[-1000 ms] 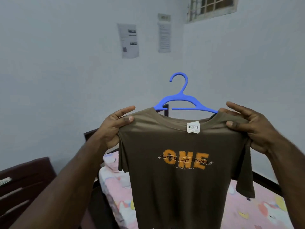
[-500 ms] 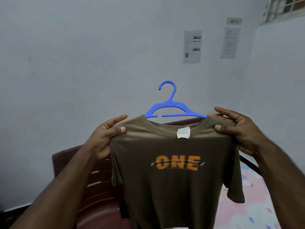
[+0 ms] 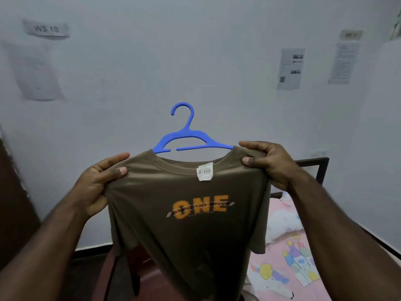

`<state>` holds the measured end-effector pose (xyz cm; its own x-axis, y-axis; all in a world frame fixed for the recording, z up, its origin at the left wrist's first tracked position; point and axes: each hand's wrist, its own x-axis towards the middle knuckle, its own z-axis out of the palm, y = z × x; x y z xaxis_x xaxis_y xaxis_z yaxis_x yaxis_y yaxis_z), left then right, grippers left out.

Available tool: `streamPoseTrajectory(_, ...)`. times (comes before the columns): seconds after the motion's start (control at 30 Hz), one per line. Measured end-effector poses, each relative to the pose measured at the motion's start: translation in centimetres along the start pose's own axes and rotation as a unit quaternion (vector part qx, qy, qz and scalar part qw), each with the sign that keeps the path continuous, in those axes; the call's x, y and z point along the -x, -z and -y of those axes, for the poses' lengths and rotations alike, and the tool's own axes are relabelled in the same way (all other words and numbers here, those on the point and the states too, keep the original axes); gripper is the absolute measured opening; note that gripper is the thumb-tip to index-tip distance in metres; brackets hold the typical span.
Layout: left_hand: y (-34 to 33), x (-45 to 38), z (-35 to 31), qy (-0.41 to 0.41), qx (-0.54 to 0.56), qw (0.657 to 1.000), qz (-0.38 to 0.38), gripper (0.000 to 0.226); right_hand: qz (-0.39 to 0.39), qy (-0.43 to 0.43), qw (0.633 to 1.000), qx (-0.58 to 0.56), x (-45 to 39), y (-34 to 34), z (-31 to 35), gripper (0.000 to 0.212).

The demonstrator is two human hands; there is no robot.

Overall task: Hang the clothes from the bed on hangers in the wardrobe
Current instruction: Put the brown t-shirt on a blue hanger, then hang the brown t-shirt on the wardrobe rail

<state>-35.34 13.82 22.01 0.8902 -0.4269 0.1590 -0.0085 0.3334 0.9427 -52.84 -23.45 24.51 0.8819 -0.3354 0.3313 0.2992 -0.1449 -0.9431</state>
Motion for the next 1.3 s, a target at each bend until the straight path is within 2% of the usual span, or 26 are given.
streamPoseTrajectory(0.27, 3.2, 4.9, -2.8, -0.036, -0.018, 0.998, -0.053, 0.034, 0.067, 0.009, 0.997, -0.024, -0.4, -3.9, 1.4, 0.042)
streamPoseTrajectory(0.6, 1.6, 13.3, -5.4, -0.080, -0.027, 0.988, -0.129, 0.035, 0.144, 0.017, 0.987, -0.072, 1.4, -4.8, 4.0, 0.041)
streamPoseTrajectory(0.77, 1.9, 19.5, -7.6, -0.097, -0.035, 0.979, -0.173, 0.038, 0.192, 0.027, 0.976, -0.104, 3.1, -7.4, 4.7, 0.041)
streamPoseTrajectory(1.03, 6.4, 31.5, -12.7, -0.126, -0.069, 0.954, -0.265, 0.037, 0.278, 0.028, 0.945, -0.169, 7.0, -17.5, 7.1, 0.040)
streamPoseTrajectory(1.2, 10.9, 40.1, -16.6, -0.157, -0.076, 0.929, -0.326, 0.039, 0.333, 0.051, 0.923, -0.187, 9.9, -27.0, 9.4, 0.049)
streamPoseTrajectory(1.3, 14.0, 45.8, -18.9, -0.173, -0.090, 0.912, -0.360, 0.039, 0.373, 0.057, 0.904, -0.203, 12.2, -33.6, 10.9, 0.046)
